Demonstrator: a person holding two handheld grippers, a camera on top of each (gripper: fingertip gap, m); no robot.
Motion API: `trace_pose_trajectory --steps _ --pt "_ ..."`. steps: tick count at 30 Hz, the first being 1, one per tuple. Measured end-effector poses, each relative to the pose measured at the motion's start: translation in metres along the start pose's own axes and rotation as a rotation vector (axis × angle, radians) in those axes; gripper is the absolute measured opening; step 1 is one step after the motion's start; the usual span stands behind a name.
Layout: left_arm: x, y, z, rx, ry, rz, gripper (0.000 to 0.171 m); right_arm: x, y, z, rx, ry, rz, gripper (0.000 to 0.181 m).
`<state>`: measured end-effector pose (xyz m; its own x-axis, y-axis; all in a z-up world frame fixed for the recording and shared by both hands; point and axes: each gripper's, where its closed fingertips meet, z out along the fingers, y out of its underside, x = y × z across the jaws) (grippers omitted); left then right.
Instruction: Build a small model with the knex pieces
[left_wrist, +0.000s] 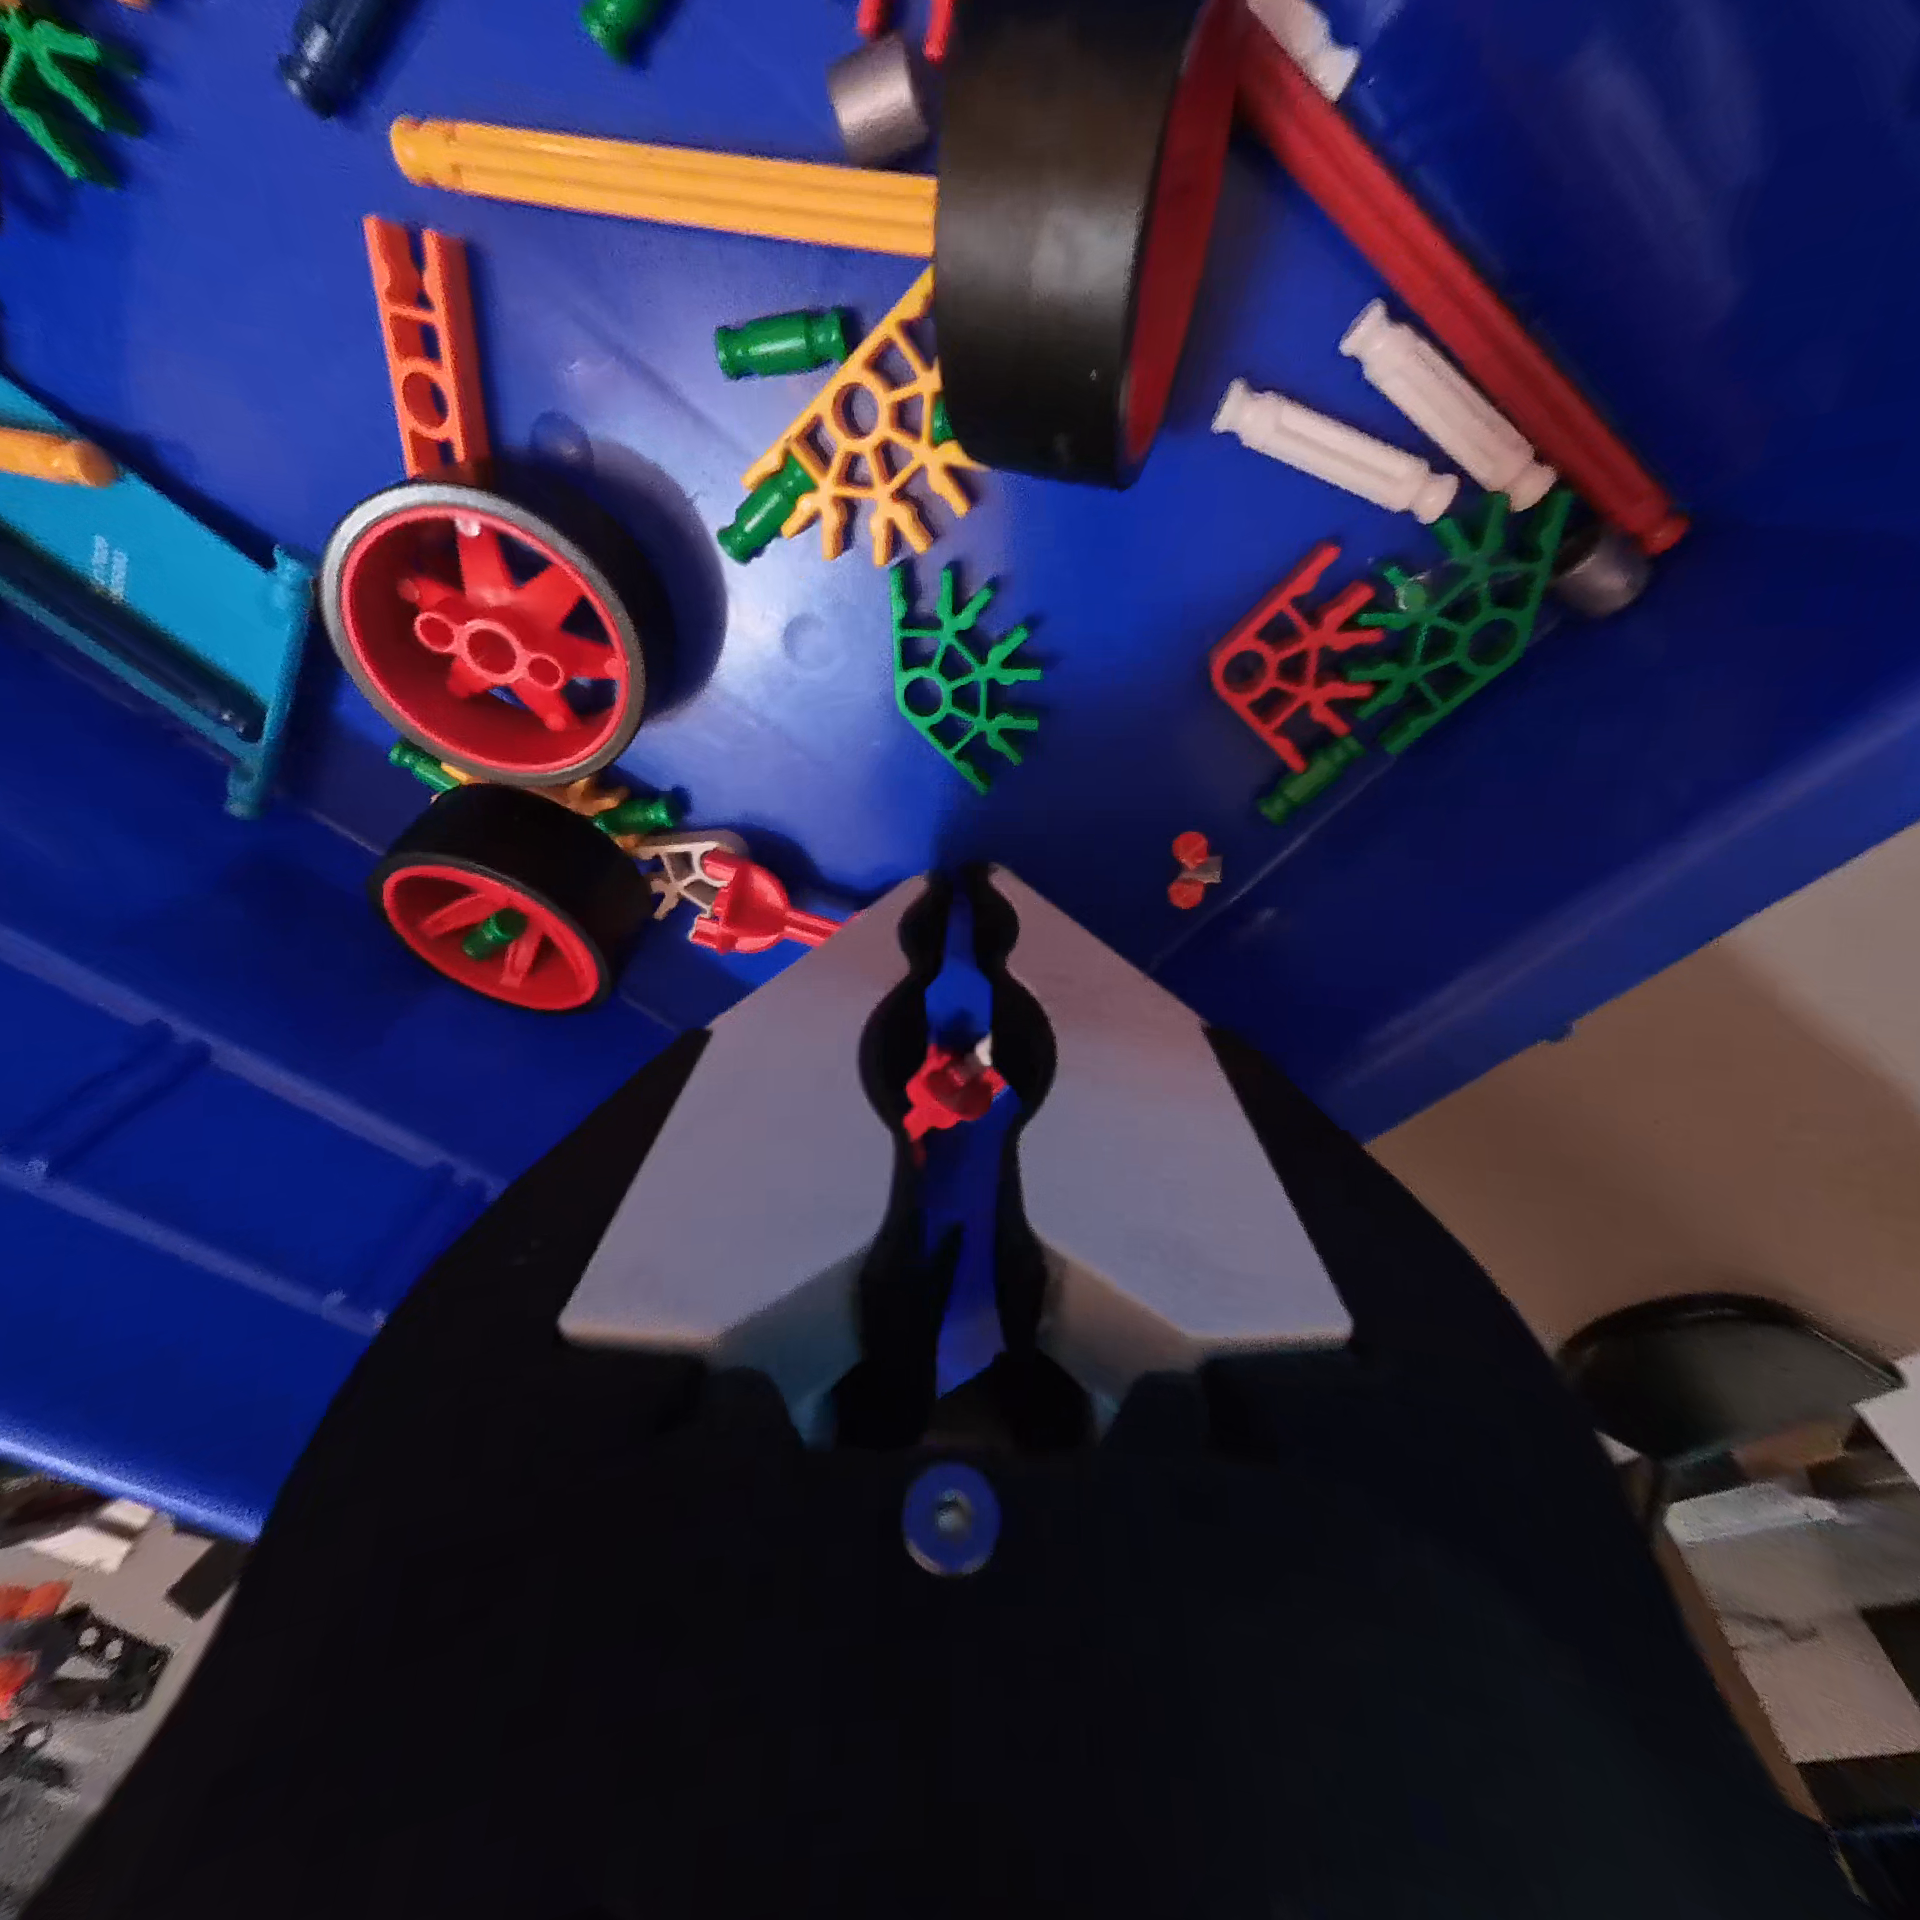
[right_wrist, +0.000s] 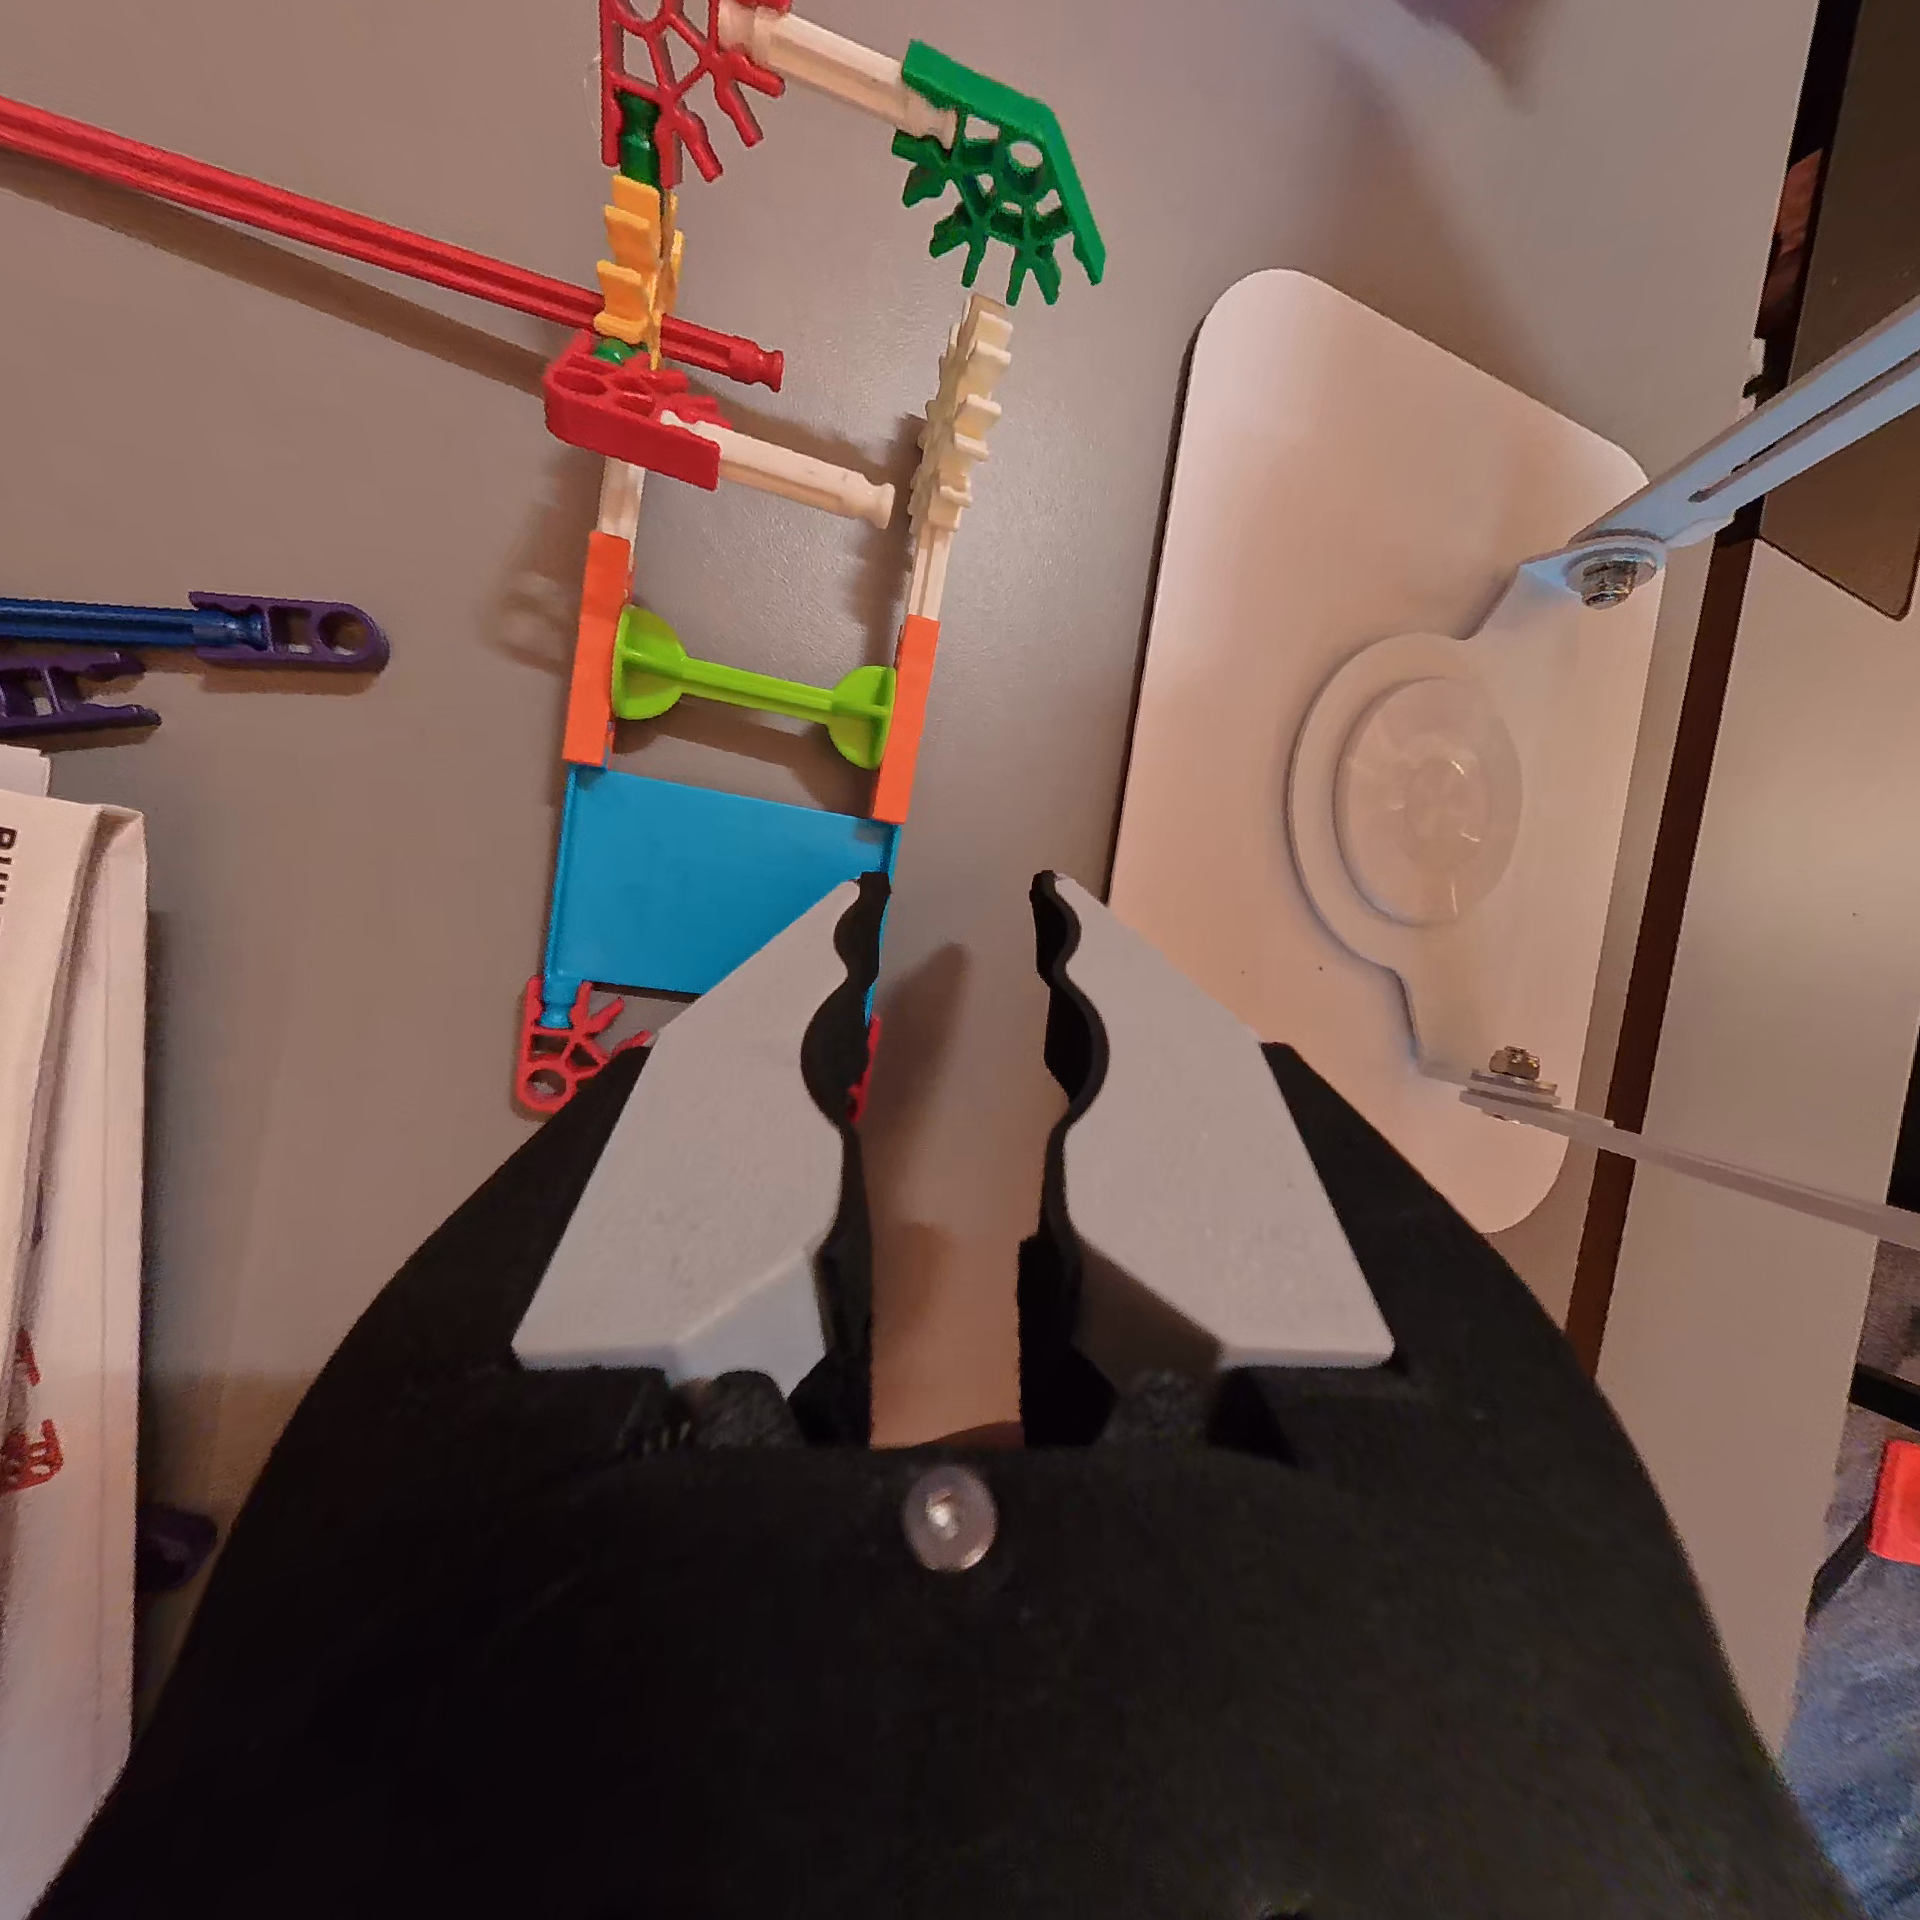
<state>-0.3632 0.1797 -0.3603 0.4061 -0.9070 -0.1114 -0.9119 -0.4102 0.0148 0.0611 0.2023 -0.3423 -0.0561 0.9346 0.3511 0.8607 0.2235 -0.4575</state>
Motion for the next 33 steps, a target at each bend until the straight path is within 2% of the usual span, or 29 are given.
trace_pose_trajectory --steps 4,7,9,11,12,15,24,26,29,33 --pt "0.007 -0.009 -0.007 0.073 0.053 -0.04 0.038 0.0 -0.003 -0.002 0.004 0.002 -0.006 0.028" --pt "0.008 -0.03 -0.012 0.157 0.066 -0.056 0.051 -0.001 -0.003 -0.001 0.001 0.001 -0.009 0.028" --pt "0.006 -0.038 -0.01 0.171 0.049 -0.047 0.047 -0.002 -0.003 0.0 -0.002 0.0 -0.01 0.028" --pt "0.004 -0.035 -0.002 0.122 0.024 -0.036 0.041 -0.002 -0.002 0.0 -0.006 0.0 -0.014 0.028" --pt "0.005 -0.04 -0.002 0.147 0.036 -0.043 0.031 -0.002 -0.002 0.0 -0.009 0.002 -0.015 0.028" --pt "0.005 -0.041 -0.002 0.142 0.045 -0.063 0.022 -0.001 -0.002 -0.001 -0.005 0.003 -0.011 0.028" --pt "-0.007 -0.039 -0.007 0.165 -0.06 -0.043 0.021 0.001 -0.005 -0.005 0.002 0.013 -0.016 0.028" --pt "-0.015 -0.038 -0.02 0.186 -0.114 -0.054 0.02 0.003 -0.007 -0.008 0.01 0.022 -0.011 0.028" --pt "-0.033 -0.036 -0.056 0.214 -0.253 -0.067 0.02 0.009 -0.01 -0.015 0.024 0.047 0.004 0.028" --pt "-0.029 -0.059 -0.112 0.368 -0.323 -0.064 0.02 0.02 -0.017 -0.027 0.052 0.098 0.032 0.028"
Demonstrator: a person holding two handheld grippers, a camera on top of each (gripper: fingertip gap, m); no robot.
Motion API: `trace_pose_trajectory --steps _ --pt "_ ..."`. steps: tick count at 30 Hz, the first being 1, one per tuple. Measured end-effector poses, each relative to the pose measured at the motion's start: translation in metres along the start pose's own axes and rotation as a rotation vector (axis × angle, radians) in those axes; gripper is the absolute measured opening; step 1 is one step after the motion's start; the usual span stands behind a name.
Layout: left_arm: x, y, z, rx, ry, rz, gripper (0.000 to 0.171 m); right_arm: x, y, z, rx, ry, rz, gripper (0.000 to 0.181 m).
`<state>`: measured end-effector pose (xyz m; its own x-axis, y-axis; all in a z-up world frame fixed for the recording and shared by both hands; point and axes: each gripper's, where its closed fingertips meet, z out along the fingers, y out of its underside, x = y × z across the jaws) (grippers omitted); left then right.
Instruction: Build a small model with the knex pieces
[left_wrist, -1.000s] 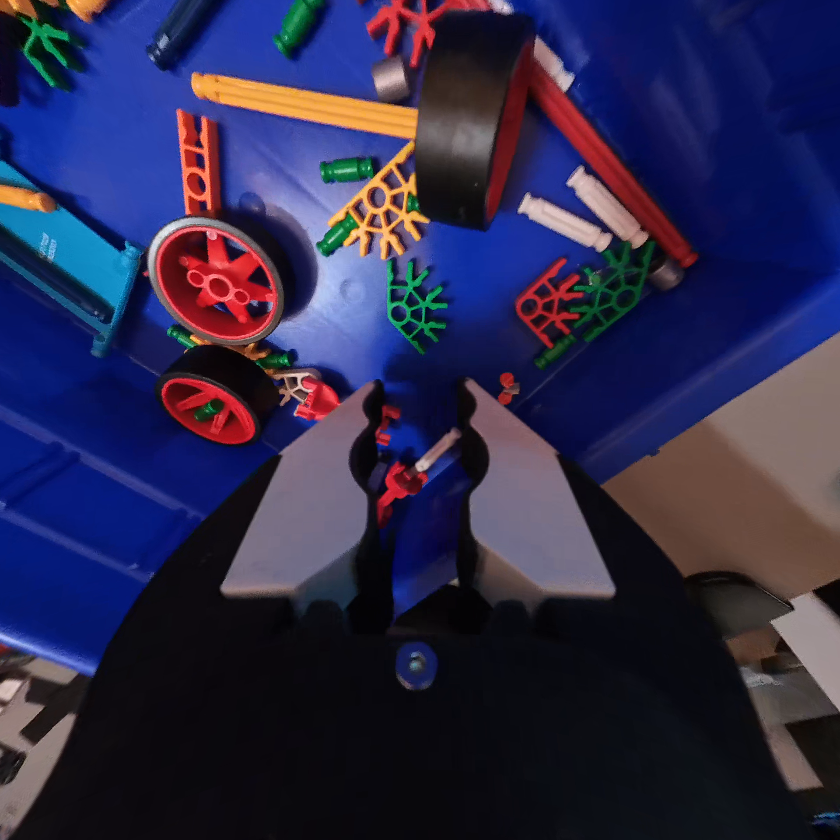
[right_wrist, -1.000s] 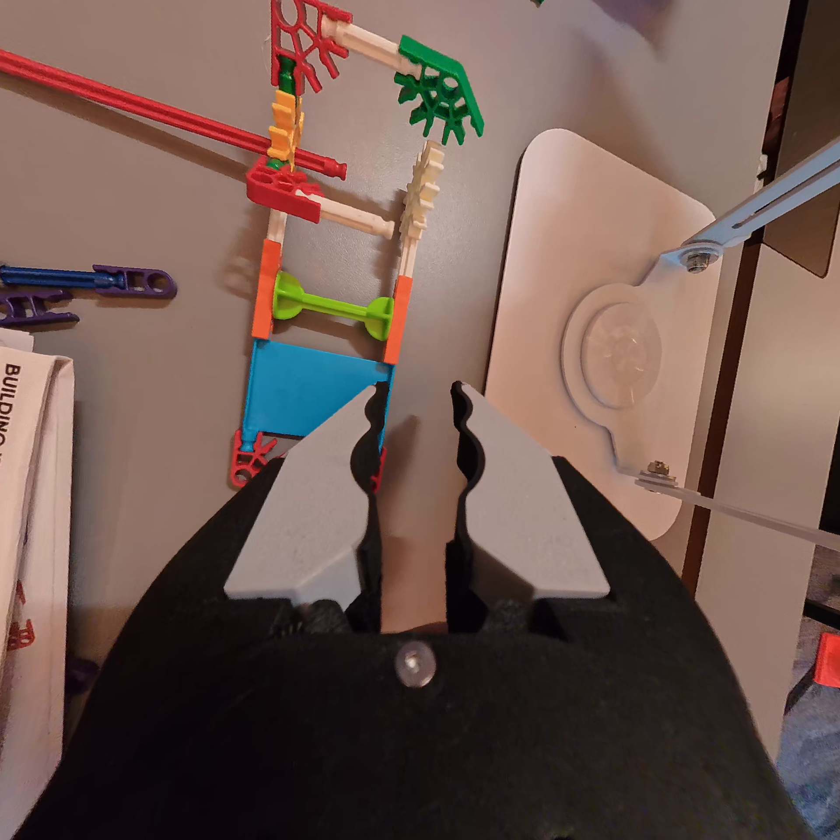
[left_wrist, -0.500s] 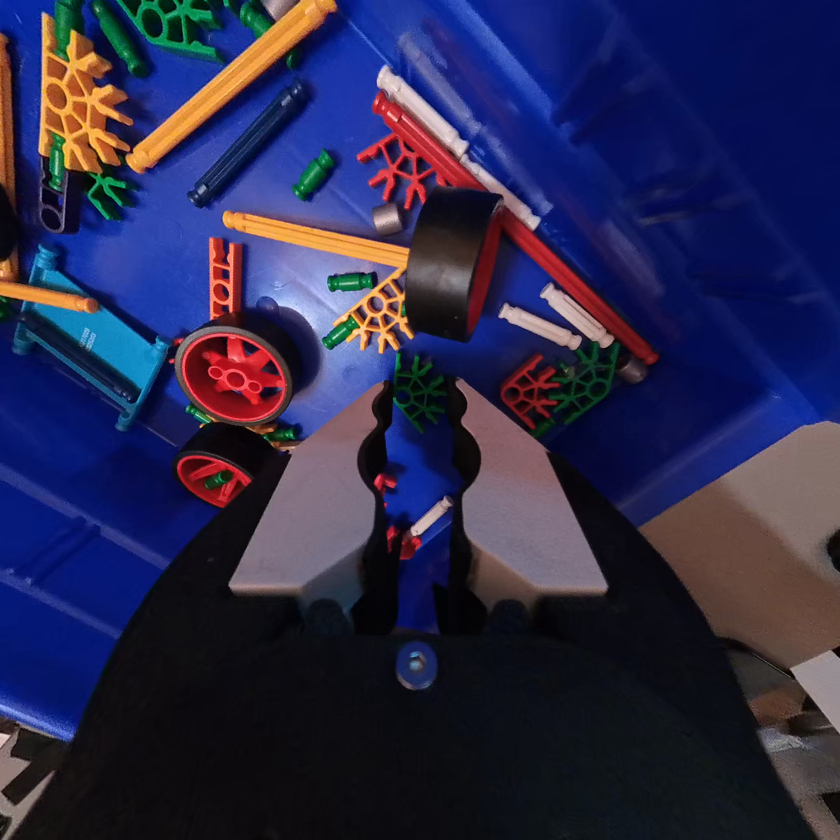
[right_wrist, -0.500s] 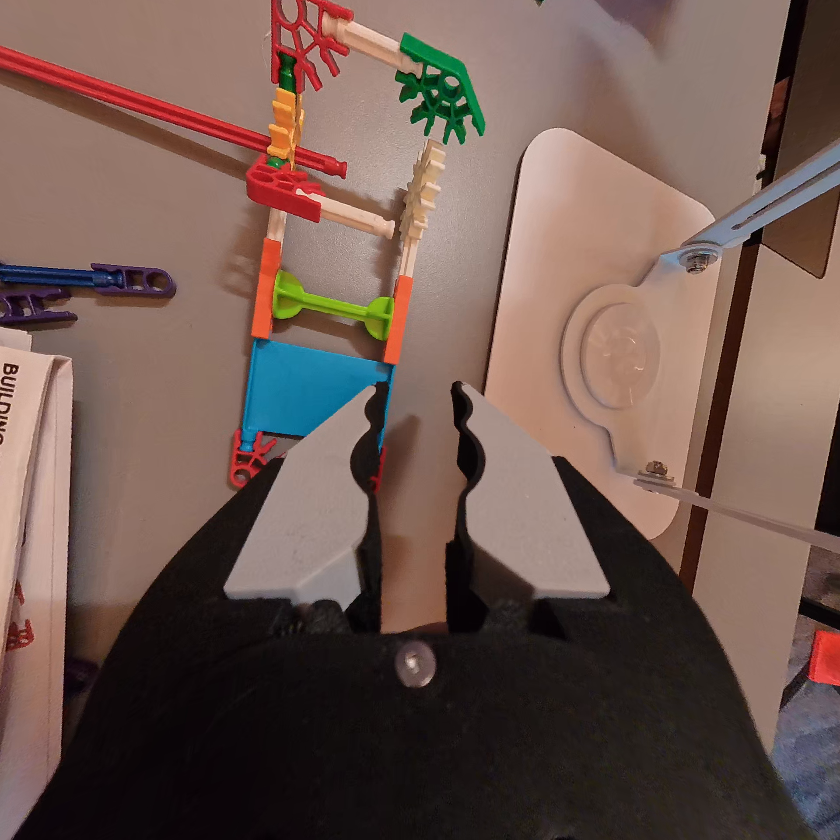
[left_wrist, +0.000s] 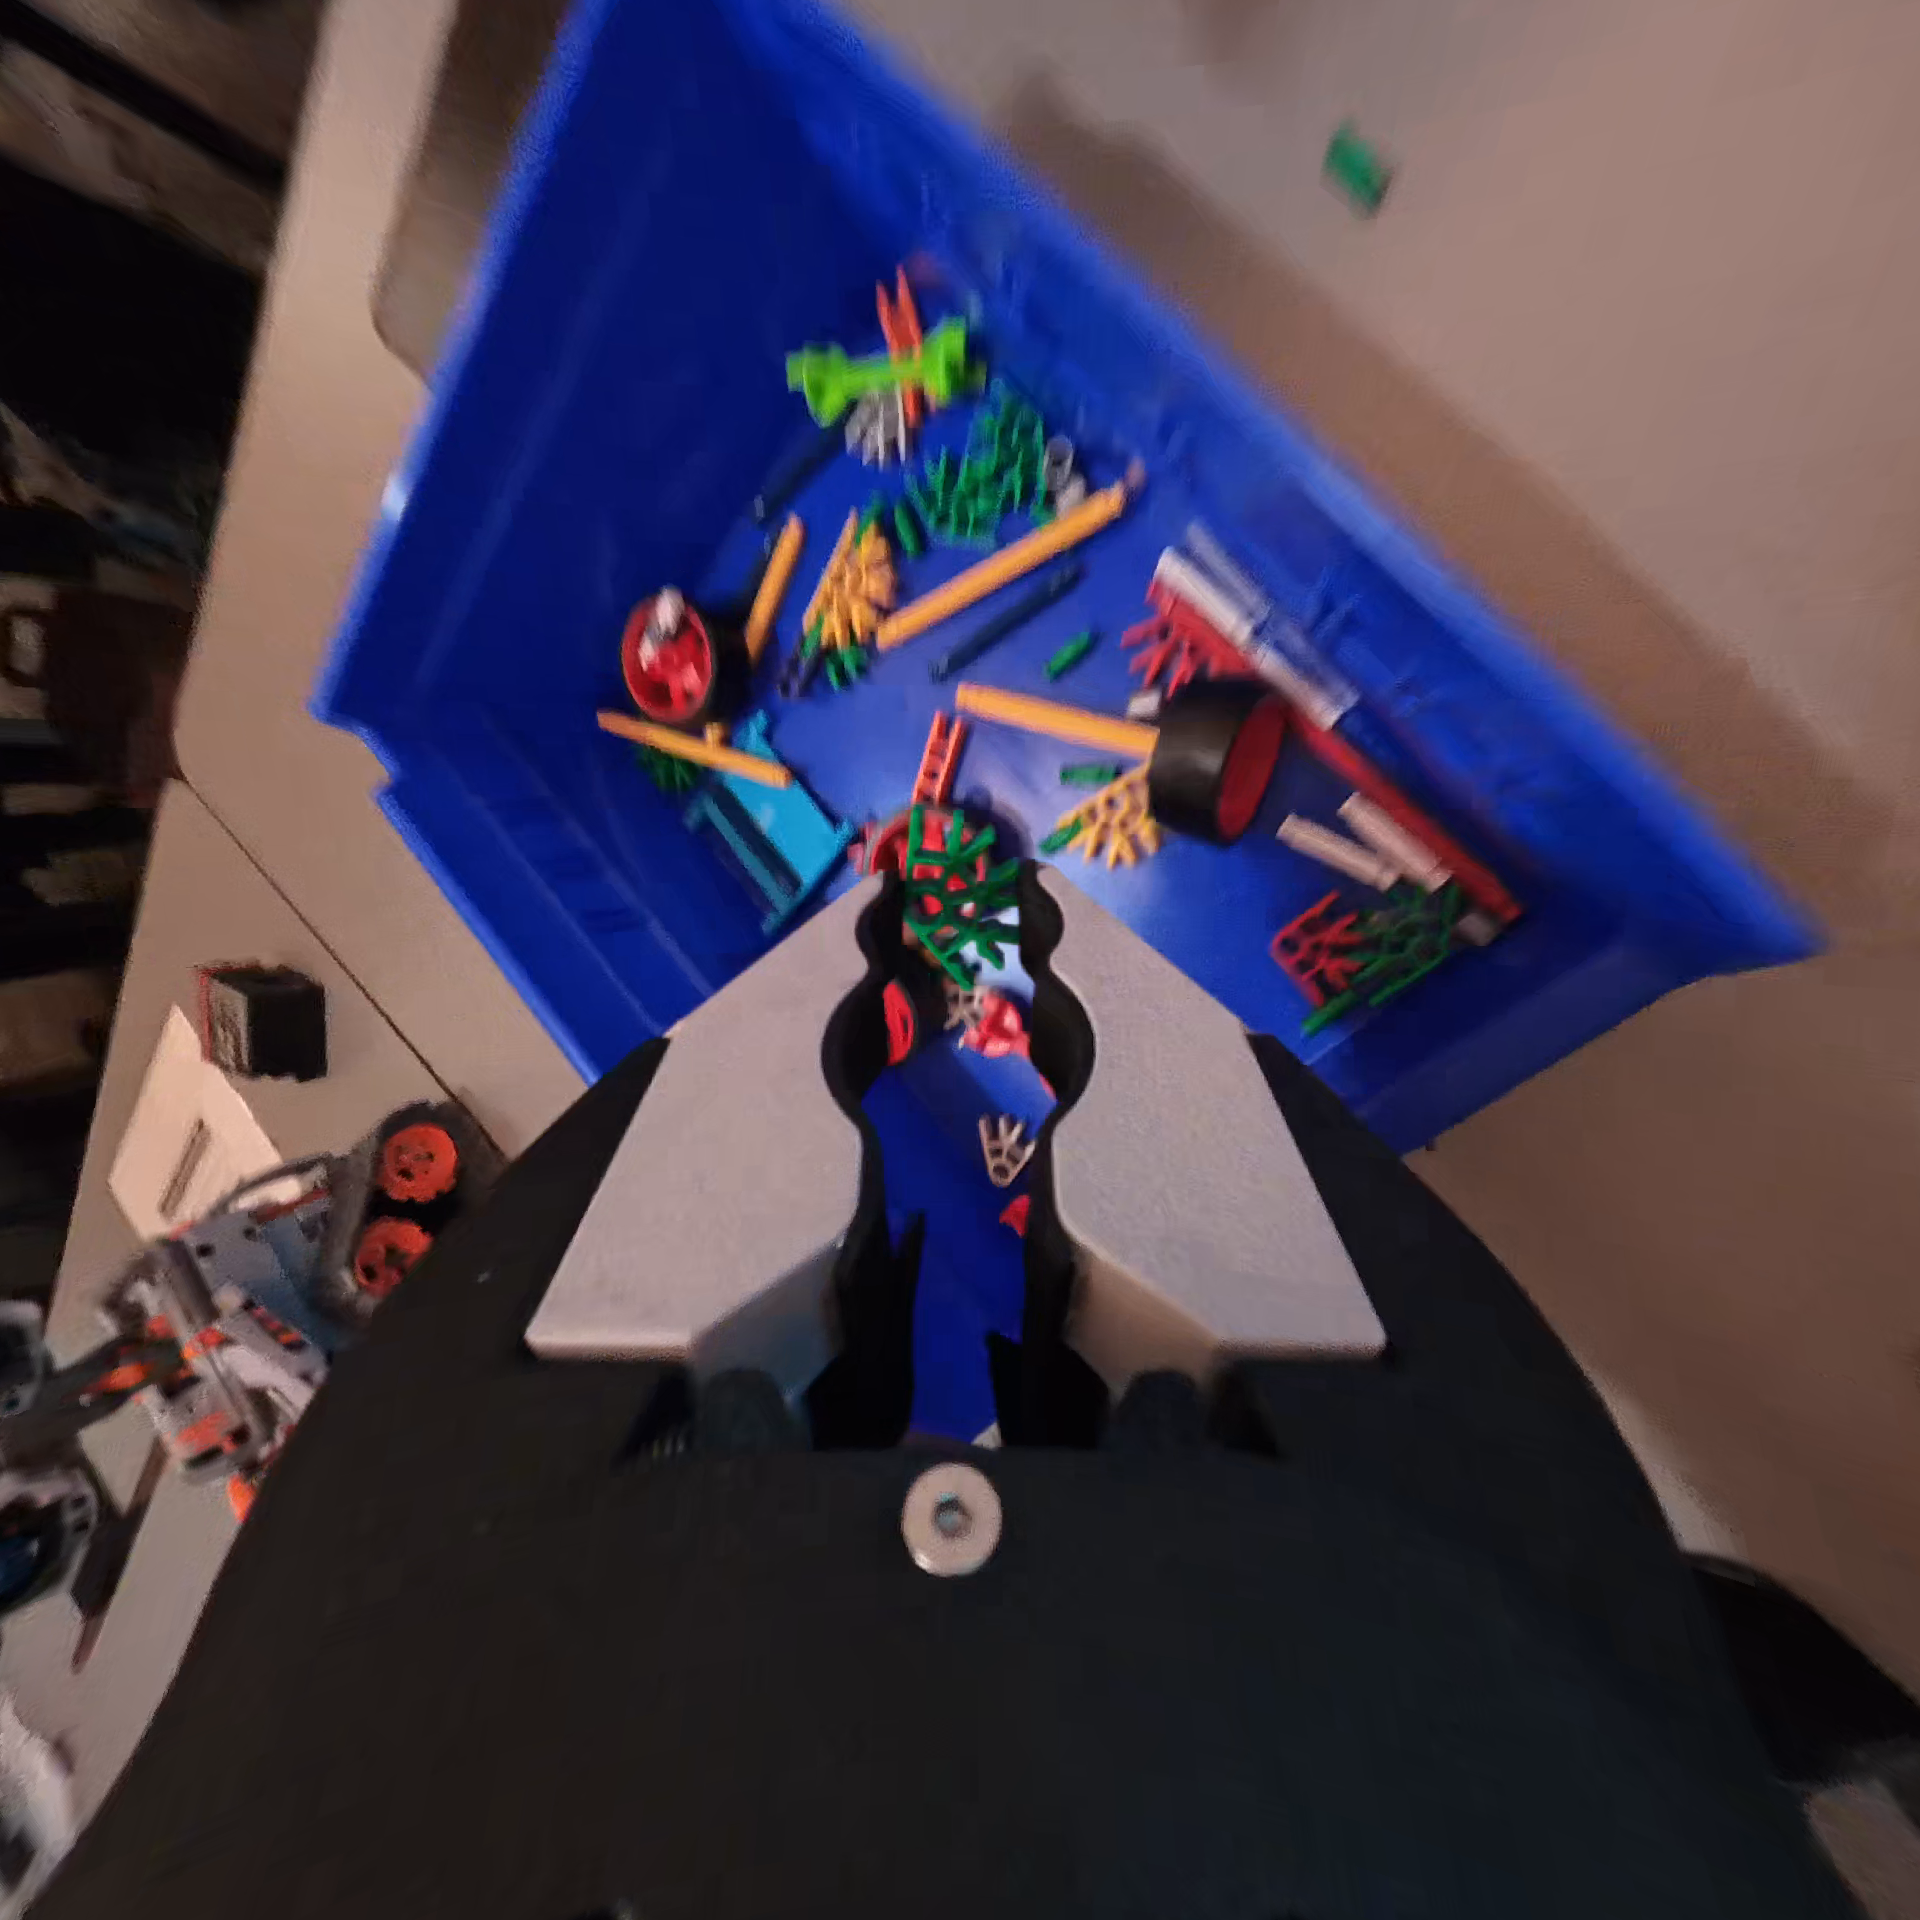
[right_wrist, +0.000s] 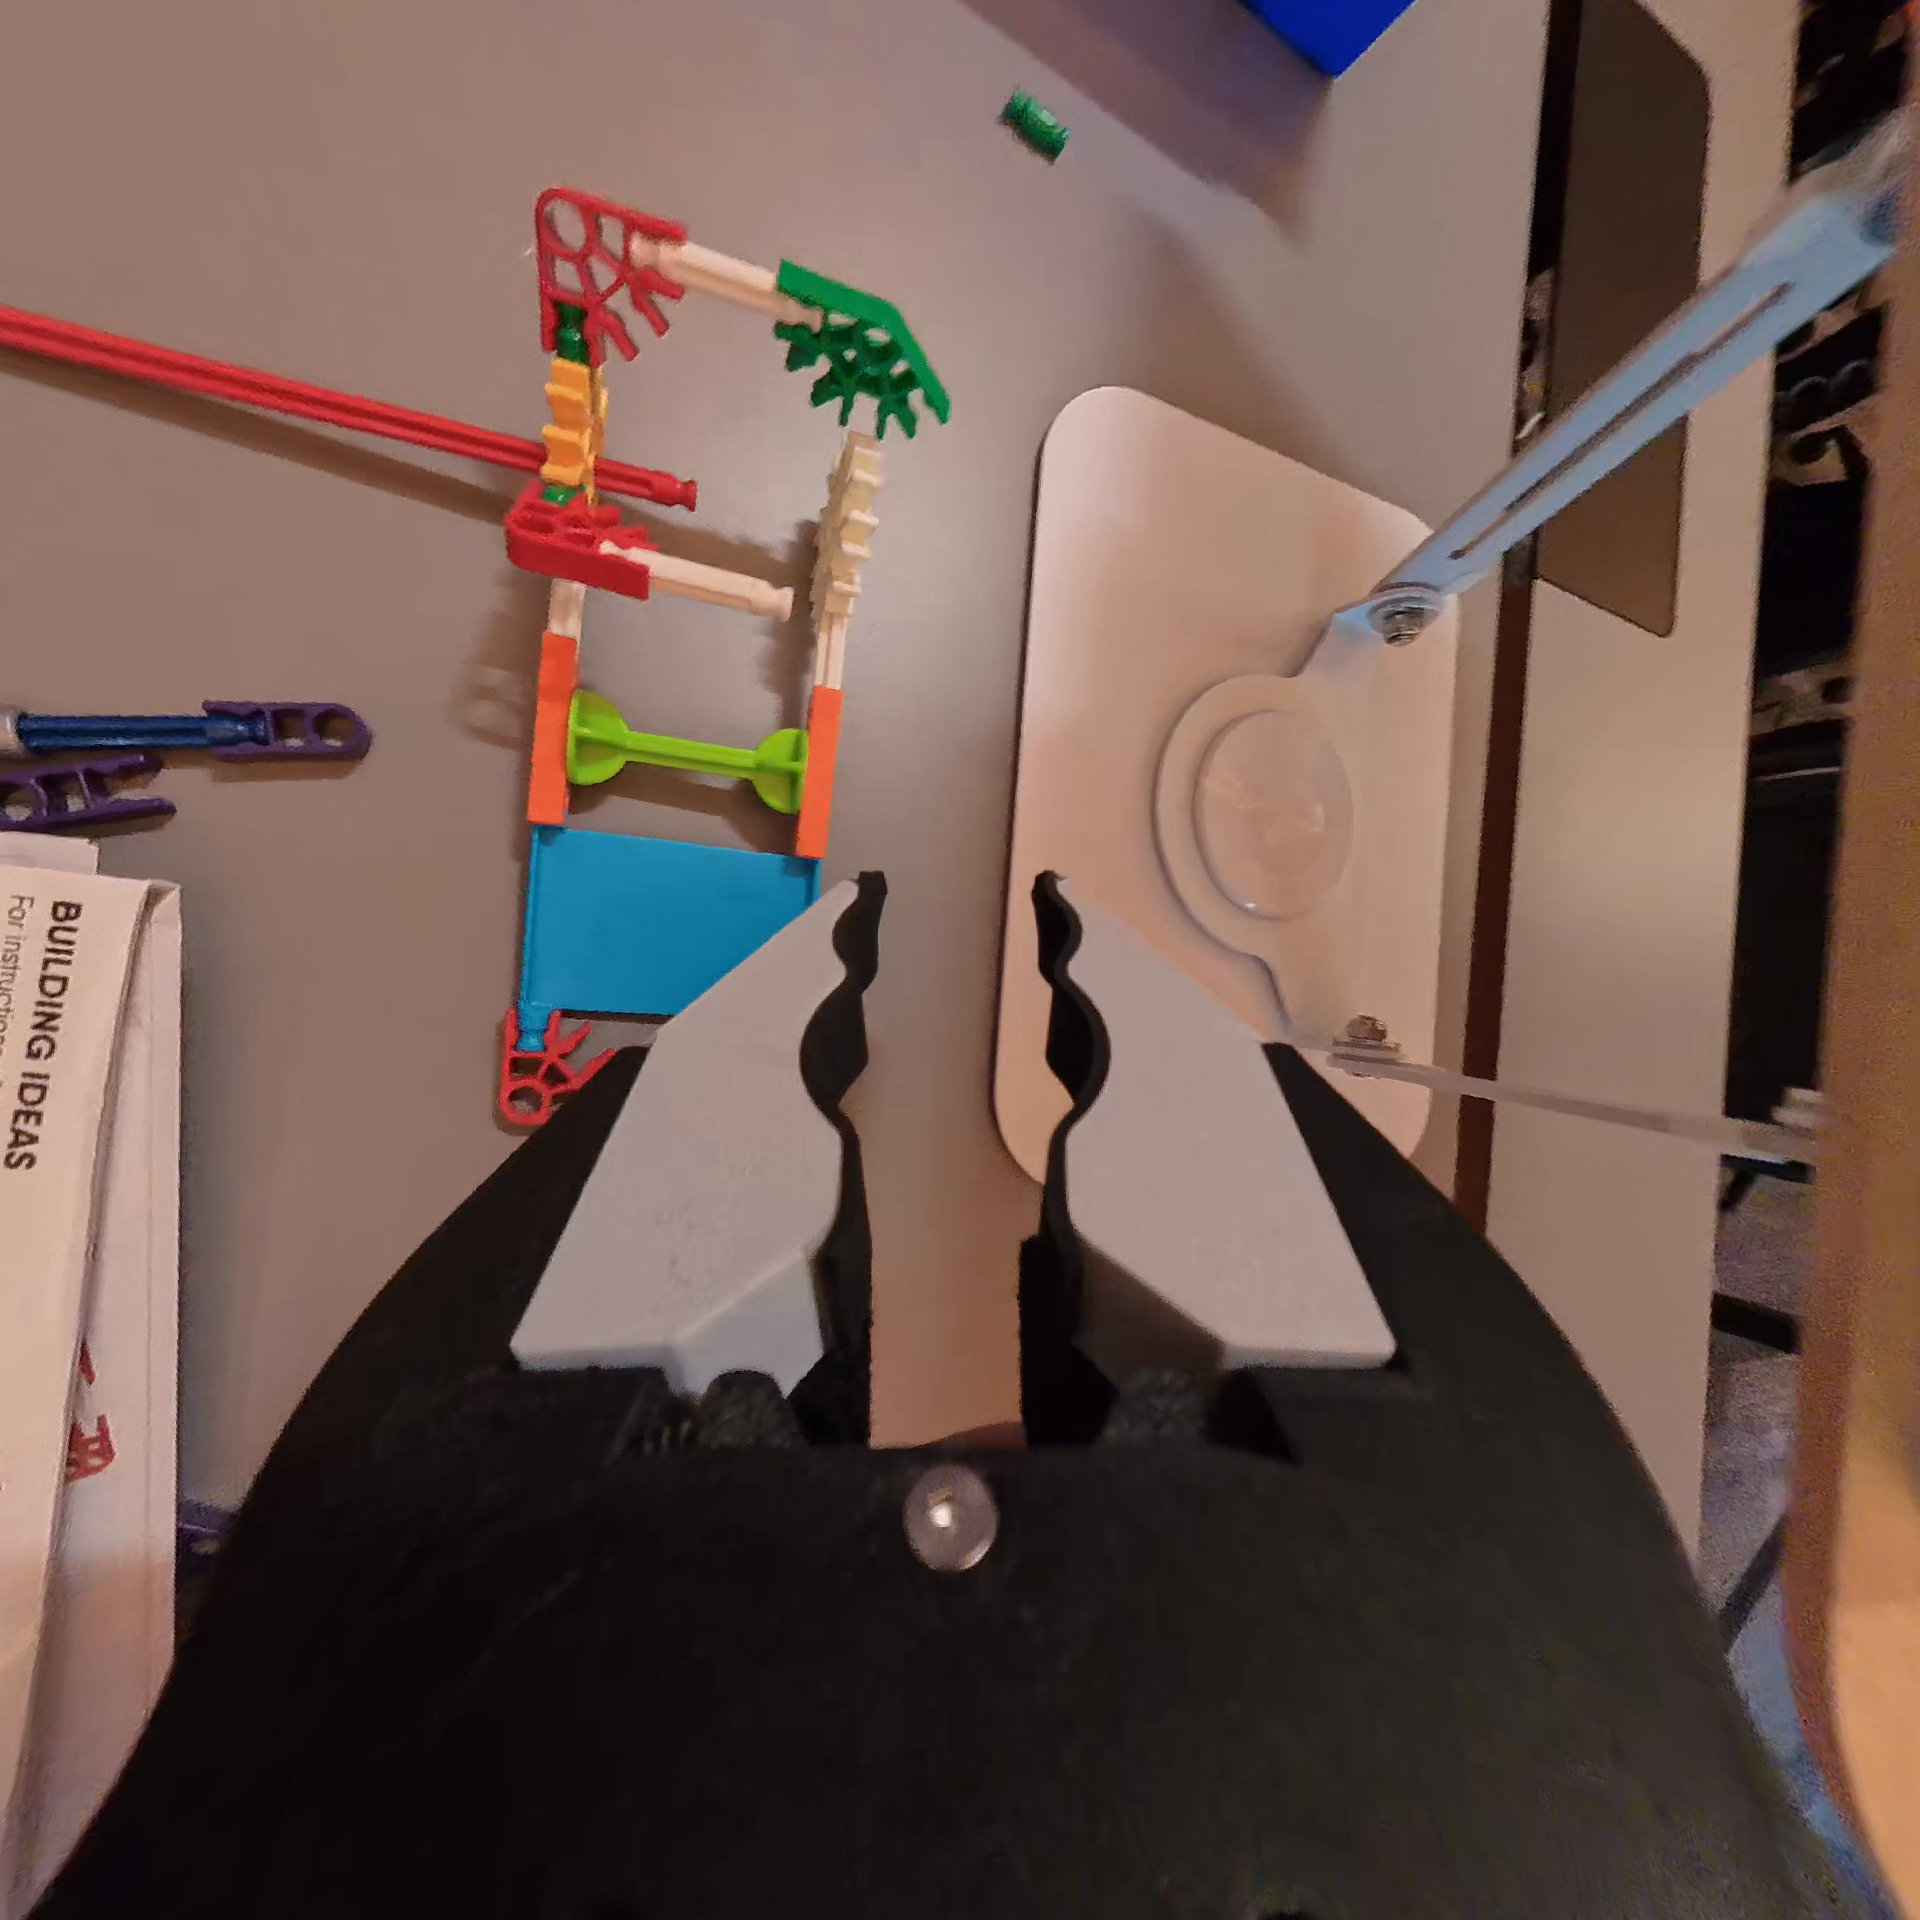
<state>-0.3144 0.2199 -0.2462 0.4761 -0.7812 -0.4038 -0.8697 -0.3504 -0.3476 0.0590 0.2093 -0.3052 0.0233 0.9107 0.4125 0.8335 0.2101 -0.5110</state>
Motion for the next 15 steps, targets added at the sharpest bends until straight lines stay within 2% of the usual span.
trace_pose_trajectory --steps 3,6,10,15 --pt "0.019 -0.051 -0.028 0.167 0.034 0.028 0.02 0.009 -0.012 -0.01 0.042 0.052 0.007 0.029" --pt "0.057 -0.102 -0.043 0.303 0.138 0.089 0.02 0.014 -0.035 -0.021 0.122 0.11 -0.007 0.028" --pt "0.106 -0.152 -0.044 0.405 0.33 0.154 0.02 0.003 -0.075 -0.042 0.256 0.138 -0.085 0.026" --pt "0.145 -0.202 -0.037 0.509 0.536 0.168 0.02 -0.016 -0.107 -0.062 0.365 0.173 -0.235 0.029"
